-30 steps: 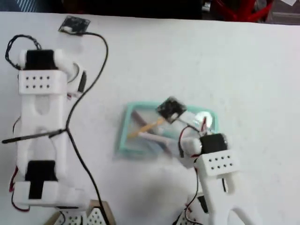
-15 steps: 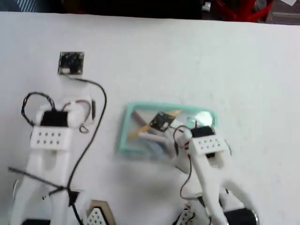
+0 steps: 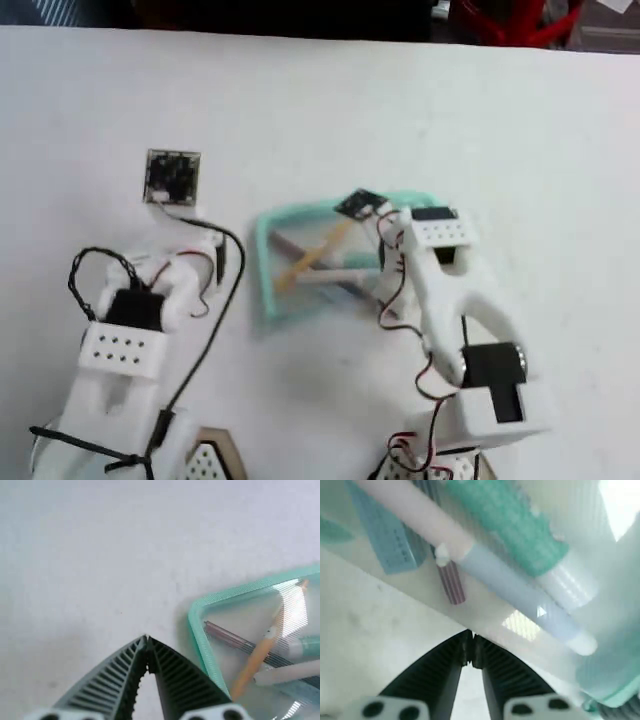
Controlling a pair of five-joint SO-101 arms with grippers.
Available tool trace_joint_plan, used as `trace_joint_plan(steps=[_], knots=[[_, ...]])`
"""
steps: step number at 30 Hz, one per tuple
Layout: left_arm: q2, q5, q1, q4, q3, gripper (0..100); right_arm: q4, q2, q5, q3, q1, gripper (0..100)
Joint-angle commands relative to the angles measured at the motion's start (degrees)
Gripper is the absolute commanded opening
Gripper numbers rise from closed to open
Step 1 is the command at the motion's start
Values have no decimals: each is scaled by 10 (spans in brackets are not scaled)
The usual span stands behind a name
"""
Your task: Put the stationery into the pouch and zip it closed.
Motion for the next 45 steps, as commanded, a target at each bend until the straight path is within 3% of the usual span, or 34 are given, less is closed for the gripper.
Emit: trace_joint_plan(steps=[1, 4, 13, 23, 28, 33, 41, 45], knots=[[-11, 4, 7, -14, -4, 24, -19, -5, -17, -40, -15, 19], [-11, 4, 7, -14, -4, 24, 5, -31, -17, -23, -26, 19], [-15, 3, 6, -14, -2, 24, 8, -73, -47, 31, -197, 19], [-15, 6, -20, -14, -4, 24, -99, -71, -156, -34, -204, 19], [-15, 6, -50, -32, -2, 24, -47, -105, -171, -60, -204, 19], [-15, 4, -46, -39, -3, 24, 35, -238, -171, -84, -158, 19], [-19, -2, -51, -29, -52, 24, 36, -439, -175, -76, 21, 19], [-80, -80, -45, 8, -146, 24, 37, -523, -175, -98, 91, 19]])
